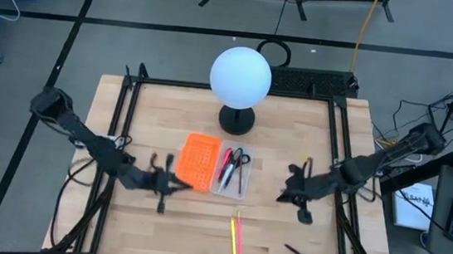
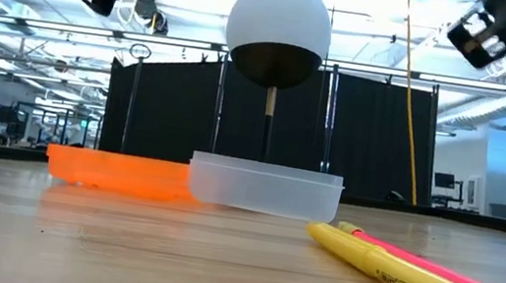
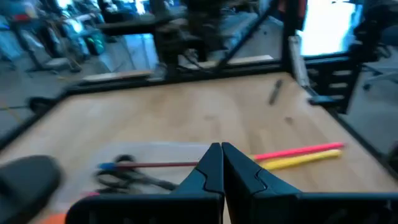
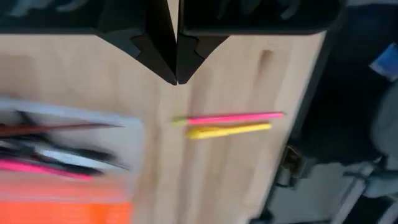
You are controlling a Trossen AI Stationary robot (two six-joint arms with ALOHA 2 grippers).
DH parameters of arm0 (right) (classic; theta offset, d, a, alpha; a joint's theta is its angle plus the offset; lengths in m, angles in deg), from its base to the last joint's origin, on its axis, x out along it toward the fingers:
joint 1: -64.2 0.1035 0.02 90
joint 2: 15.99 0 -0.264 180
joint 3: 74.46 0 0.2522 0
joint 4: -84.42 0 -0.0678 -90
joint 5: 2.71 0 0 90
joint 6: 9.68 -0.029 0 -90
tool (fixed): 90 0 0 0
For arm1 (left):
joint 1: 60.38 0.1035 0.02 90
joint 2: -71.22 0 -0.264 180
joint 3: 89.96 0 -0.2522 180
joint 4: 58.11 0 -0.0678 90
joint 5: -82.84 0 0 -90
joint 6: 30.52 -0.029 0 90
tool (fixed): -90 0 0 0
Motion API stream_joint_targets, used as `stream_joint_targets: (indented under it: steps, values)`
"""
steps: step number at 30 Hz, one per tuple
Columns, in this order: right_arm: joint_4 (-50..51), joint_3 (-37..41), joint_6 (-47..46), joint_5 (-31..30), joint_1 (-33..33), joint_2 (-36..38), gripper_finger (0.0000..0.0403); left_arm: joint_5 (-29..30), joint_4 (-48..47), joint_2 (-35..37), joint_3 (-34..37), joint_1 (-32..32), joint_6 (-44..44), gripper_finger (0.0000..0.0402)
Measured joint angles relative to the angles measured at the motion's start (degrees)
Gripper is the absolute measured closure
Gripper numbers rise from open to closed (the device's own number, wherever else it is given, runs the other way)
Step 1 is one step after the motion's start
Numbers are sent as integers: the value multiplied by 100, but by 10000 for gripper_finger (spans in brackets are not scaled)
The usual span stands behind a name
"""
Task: Pick & place school supplies into a supply box
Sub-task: Put the black pen into the supply box
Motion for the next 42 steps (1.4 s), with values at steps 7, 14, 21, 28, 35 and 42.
stream_joint_targets:
  steps: [7, 14, 21, 28, 35, 42]
  values:
    - [46, -304, 81, -478, 379, -294, 403, -493, -1400, 2352, 835, 569, -569, 400]
    - [-67, -317, 1031, -1215, 396, -235, 403, -1103, -1587, 4586, 2076, 1227, -543, 400]
    - [-89, -368, 1020, -1495, 396, -275, 403, -1784, -2550, 5359, 2354, 1579, 68, 401]
    - [1234, -1338, -899, -942, 718, -1190, 403, -1385, -2698, 5367, 2351, 1843, -259, 396]
    - [3086, -3022, -3073, 18, 1286, -3447, 403, 42, -2350, 5345, 2351, 1989, -259, 365]
    - [3585, -3818, -4690, 345, 1683, -4764, 400, 528, -1659, 5345, 2347, 2047, -10, 365]
